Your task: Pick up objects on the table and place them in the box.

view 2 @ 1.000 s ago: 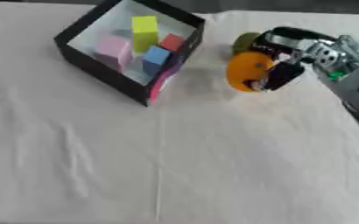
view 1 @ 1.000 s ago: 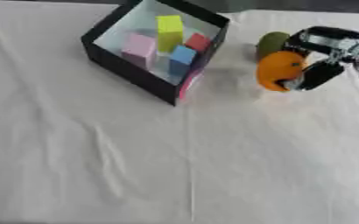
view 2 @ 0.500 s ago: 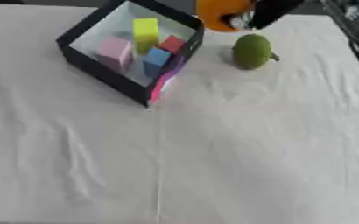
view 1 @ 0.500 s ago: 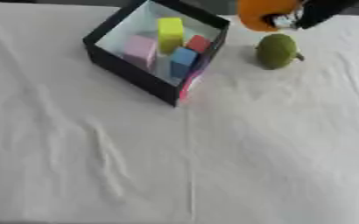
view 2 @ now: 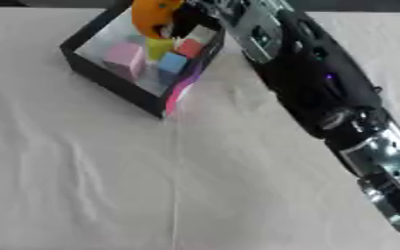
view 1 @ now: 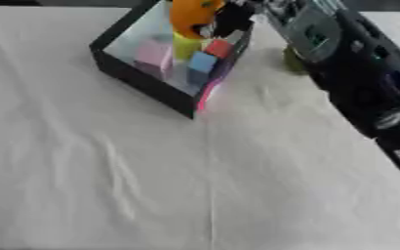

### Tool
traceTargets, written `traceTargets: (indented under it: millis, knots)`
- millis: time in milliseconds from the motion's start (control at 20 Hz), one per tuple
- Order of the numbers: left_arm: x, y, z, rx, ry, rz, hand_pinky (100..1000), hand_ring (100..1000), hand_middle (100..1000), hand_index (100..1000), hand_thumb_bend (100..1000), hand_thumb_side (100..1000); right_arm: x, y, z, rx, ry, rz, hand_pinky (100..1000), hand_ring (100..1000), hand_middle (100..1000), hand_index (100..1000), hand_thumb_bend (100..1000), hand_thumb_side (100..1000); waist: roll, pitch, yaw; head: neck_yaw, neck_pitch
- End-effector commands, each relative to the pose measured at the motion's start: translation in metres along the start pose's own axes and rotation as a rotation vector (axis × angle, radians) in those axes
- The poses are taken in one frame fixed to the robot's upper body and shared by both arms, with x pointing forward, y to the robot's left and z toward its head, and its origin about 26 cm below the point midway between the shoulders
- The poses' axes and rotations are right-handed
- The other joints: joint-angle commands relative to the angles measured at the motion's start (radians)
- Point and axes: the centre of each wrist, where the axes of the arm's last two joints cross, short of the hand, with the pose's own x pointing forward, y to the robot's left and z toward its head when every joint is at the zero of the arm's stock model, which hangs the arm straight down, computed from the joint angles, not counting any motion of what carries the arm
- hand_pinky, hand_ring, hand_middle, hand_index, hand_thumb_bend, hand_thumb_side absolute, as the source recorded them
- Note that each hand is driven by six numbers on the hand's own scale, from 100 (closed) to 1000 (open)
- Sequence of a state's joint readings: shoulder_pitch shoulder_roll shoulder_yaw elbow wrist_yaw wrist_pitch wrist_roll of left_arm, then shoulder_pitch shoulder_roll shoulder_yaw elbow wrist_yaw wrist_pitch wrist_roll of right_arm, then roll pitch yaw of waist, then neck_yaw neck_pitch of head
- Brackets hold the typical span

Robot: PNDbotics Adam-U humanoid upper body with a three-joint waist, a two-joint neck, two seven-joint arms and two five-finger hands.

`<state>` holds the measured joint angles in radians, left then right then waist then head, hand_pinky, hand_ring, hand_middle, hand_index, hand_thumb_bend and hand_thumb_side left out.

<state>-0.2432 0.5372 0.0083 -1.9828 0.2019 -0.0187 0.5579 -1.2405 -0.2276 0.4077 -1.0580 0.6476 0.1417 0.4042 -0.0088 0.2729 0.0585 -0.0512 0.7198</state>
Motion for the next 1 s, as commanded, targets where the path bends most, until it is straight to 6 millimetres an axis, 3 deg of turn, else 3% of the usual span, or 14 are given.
traceTargets:
  millis: [50, 250, 300, 350, 400, 600, 1000]
  knots:
    - [0.008, -0.002, -0.005, -0.009, -0.036, 0.023, 581, 734, 739, 811, 384, 711, -0.002, 0.017, -0.015, -0.03, 0.028, -0.003, 760, 602, 507, 663, 311, 100, 0.009, -0.015, 0.006, -0.013, -0.007]
    - [0.009, -0.004, -0.006, -0.01, -0.037, 0.033, 580, 734, 738, 810, 383, 710, -0.008, 0.051, -0.025, -0.029, 0.058, 0.003, 777, 648, 563, 717, 354, 100, 0.013, -0.011, 0.012, -0.016, -0.01]
    - [0.009, -0.004, -0.005, -0.009, -0.036, 0.032, 579, 733, 737, 810, 383, 711, -0.01, 0.053, -0.025, -0.045, 0.063, 0.005, 792, 697, 629, 773, 405, 100, 0.014, -0.01, 0.012, -0.014, -0.01]
    - [0.009, -0.003, -0.005, -0.008, -0.034, 0.03, 578, 733, 737, 810, 382, 711, -0.01, 0.054, -0.026, -0.065, 0.065, 0.007, 812, 753, 743, 859, 563, 157, 0.014, -0.009, 0.012, -0.012, -0.009]
    - [0.008, -0.003, -0.005, -0.008, -0.031, 0.028, 578, 733, 737, 810, 382, 711, -0.01, 0.052, -0.025, -0.089, 0.058, 0.014, 820, 767, 769, 881, 602, 182, 0.014, -0.009, 0.011, -0.009, -0.009]
    - [0.007, -0.002, -0.003, -0.003, -0.022, 0.023, 577, 732, 736, 810, 384, 712, -0.007, 0.036, -0.022, -0.157, 0.034, 0.026, 848, 824, 846, 940, 681, 184, 0.015, -0.011, 0.007, 0.0, -0.005]
    - [0.007, 0.0, -0.003, -0.006, -0.014, 0.012, 577, 733, 736, 809, 388, 709, -0.002, -0.025, -0.002, -0.225, 0.011, 0.04, 851, 827, 857, 955, 660, 173, 0.015, -0.022, -0.008, 0.013, -0.001]
